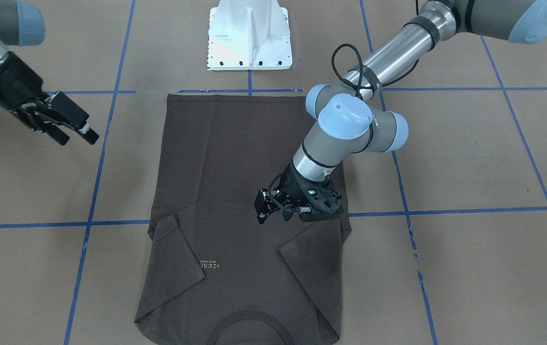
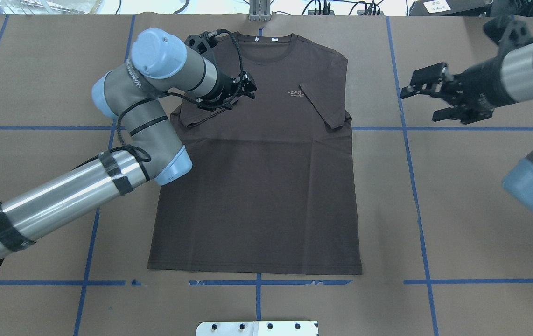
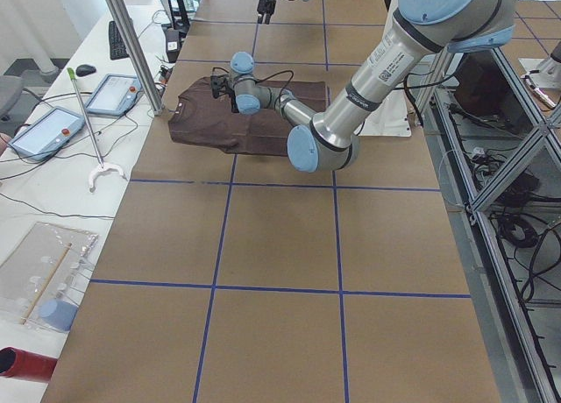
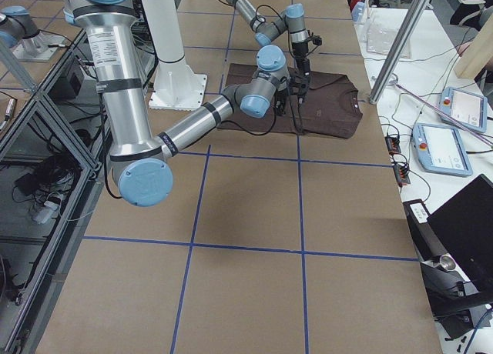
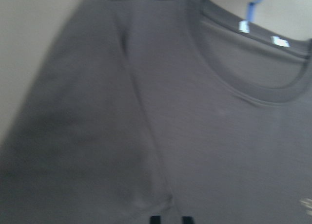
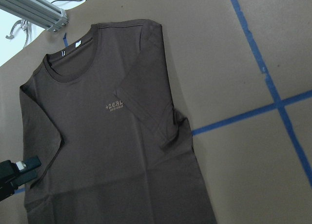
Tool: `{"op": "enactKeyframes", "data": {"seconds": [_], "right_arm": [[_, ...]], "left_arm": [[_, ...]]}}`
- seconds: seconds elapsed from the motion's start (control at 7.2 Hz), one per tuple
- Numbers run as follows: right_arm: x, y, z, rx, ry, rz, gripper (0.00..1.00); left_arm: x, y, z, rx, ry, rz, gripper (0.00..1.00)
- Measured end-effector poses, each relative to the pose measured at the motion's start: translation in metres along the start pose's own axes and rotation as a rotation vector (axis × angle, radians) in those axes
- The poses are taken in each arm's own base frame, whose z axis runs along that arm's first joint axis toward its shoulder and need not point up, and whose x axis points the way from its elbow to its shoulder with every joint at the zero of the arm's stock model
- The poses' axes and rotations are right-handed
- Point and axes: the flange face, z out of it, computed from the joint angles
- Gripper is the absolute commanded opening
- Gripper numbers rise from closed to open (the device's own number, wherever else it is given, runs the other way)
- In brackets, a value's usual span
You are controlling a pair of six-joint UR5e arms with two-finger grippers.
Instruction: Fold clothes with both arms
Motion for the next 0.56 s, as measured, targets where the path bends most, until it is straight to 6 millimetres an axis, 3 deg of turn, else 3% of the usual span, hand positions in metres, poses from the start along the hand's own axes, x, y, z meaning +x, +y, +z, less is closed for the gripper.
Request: {"op": "enactKeyframes", "data": {"seconds": [0.28,0.56], "right_arm": [[-0.020,0.104,0.056,-0.017,0.086,0.072,1.00],[-0.029,0.232,0.085,0.049,0.249,0.112,0.90]], "left_arm": [[-0.025,0.024,-0.045,-0.030,0.047,-0.003,0.73],[-0.047,0.037,-0.071,-0.054,0.063,0.007,0.73]]}}
